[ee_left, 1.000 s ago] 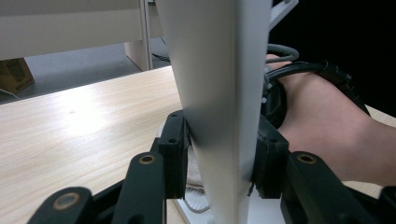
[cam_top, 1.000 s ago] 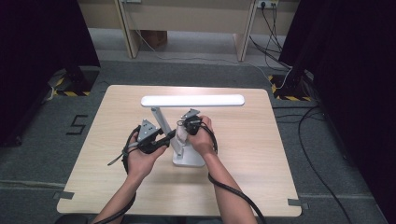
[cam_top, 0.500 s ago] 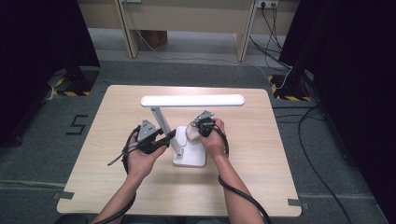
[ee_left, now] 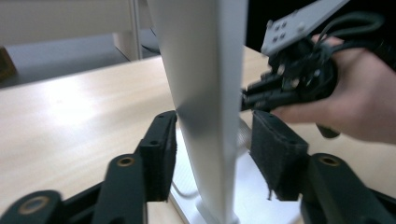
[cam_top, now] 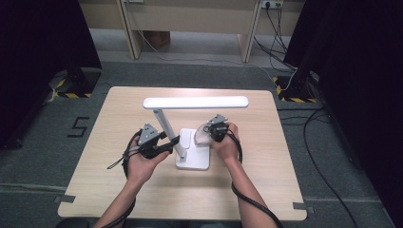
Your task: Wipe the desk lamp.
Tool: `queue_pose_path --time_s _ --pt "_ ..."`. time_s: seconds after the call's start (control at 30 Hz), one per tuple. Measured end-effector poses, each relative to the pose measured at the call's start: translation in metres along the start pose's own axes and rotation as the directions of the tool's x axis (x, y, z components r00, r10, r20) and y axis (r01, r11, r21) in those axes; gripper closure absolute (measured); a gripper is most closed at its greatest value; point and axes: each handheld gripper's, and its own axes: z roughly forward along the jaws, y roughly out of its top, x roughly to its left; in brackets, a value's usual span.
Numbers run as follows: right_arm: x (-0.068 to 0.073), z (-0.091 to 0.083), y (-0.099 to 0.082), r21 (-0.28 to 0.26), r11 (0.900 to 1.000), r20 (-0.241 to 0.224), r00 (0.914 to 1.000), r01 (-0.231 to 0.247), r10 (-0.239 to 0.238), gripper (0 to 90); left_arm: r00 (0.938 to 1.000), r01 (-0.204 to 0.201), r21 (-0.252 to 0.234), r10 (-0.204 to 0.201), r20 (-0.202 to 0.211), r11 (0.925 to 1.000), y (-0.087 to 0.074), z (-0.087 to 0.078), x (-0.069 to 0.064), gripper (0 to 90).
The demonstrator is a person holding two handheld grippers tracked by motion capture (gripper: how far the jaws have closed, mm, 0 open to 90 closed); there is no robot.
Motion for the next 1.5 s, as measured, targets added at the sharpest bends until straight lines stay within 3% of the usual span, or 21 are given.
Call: queue_pose_path --time_s 0.13,0.27,0.43,0.53,0.6,0.7,0.8,0.83,0.9,0.97,1.0,1.13,1.17,1.2,1.3,1.4,1.5 --pt "0.005 -0.024 -0.005 -0.035 0.9994 -0.018 0.9998 0.003 -0.003 85.7 0.9999 0.011 0.000 -0.011 -0.002 0.9999 -0.010 -0.015 -0.006 44.5" --pt "0.015 -0.057 -0.008 -0.085 0.9959 -0.053 0.9980 0.029 -0.034 85.7 0.9989 -0.038 -0.009 0.038 -0.028 0.9992 -0.021 -0.033 -0.014 47.4" --pt "0.032 -0.096 -0.010 -0.150 0.9862 -0.106 0.9906 0.071 -0.087 85.7 0.9940 -0.107 -0.008 0.107 0.021 0.9942 -0.019 -0.037 -0.025 50.3" --pt "0.041 -0.117 -0.013 -0.176 0.9810 -0.140 0.9845 0.080 -0.106 85.7 0.9857 -0.160 0.003 0.159 0.055 0.9872 -0.018 -0.031 -0.031 49.2" --pt "0.049 -0.128 -0.015 -0.184 0.9784 -0.169 0.9775 0.094 -0.126 85.7 0.9754 -0.209 0.008 0.207 0.074 0.9780 -0.018 -0.027 -0.036 47.1" --pt "0.063 -0.141 -0.016 -0.198 0.9743 -0.227 0.9620 0.107 -0.152 85.7 0.9608 -0.247 0.012 0.244 0.132 0.9689 -0.021 -0.023 -0.044 45.1" --pt "0.075 -0.149 -0.012 -0.216 0.9696 -0.281 0.9435 0.116 -0.175 85.6 0.9482 -0.287 0.039 0.278 0.153 0.9571 -0.027 -0.020 -0.045 44.8" --pt "0.077 -0.149 -0.011 -0.220 0.9684 -0.293 0.9389 0.118 -0.181 85.7 0.9468 -0.291 0.050 0.281 0.158 0.9553 -0.029 -0.019 -0.044 45.0" --pt "0.082 -0.149 -0.008 -0.225 0.9670 -0.311 0.9316 0.121 -0.188 85.6 0.9524 -0.272 0.073 0.257 0.164 0.9597 -0.033 -0.019 -0.040 47.5" --pt "0.085 -0.146 -0.006 -0.229 0.9671 -0.335 0.9240 0.110 -0.184 85.7 0.9505 -0.281 0.099 0.263 0.166 0.9546 -0.037 -0.018 -0.036 52.2" --pt "0.086 -0.145 -0.005 -0.231 0.9677 -0.340 0.9232 0.102 -0.179 85.7 0.9519 -0.277 0.100 0.258 0.165 0.9557 -0.039 -0.018 -0.034 55.8" --pt "0.090 -0.136 -0.002 -0.225 0.9702 -0.353 0.9208 0.089 -0.167 84.3 0.9658 -0.224 0.115 0.204 0.159 0.9678 -0.045 -0.019 -0.024 78.9" --pt "0.091 -0.132 -0.001 -0.224 0.9716 -0.357 0.9210 0.077 -0.155 81.0 0.9667 -0.231 0.136 0.211 0.145 0.9634 -0.047 -0.019 -0.021 80.3" --pt "0.093 -0.128 -0.002 -0.213 0.9747 -0.361 0.9212 0.069 -0.144 75.5 0.9655 -0.247 0.167 0.229 0.125 0.9544 -0.048 -0.019 -0.017 80.9" --pt "0.098 -0.119 -0.005 -0.183 0.9811 -0.364 0.9224 0.064 -0.128 68.1 0.9669 -0.255 0.223 0.244 0.074 0.9410 -0.051 -0.020 -0.006 81.4" --pt "0.098 -0.118 -0.009 -0.182 0.9808 -0.348 0.9282 0.069 -0.130 66.8 0.9579 -0.277 0.292 0.287 0.008 0.9157 -0.052 -0.015 0.006 81.4" --pt "0.091 -0.121 -0.012 -0.182 0.9816 -0.336 0.9346 0.057 -0.117 67.0 0.9579 -0.255 0.331 0.284 -0.041 0.9083 -0.052 -0.001 0.020 81.4"
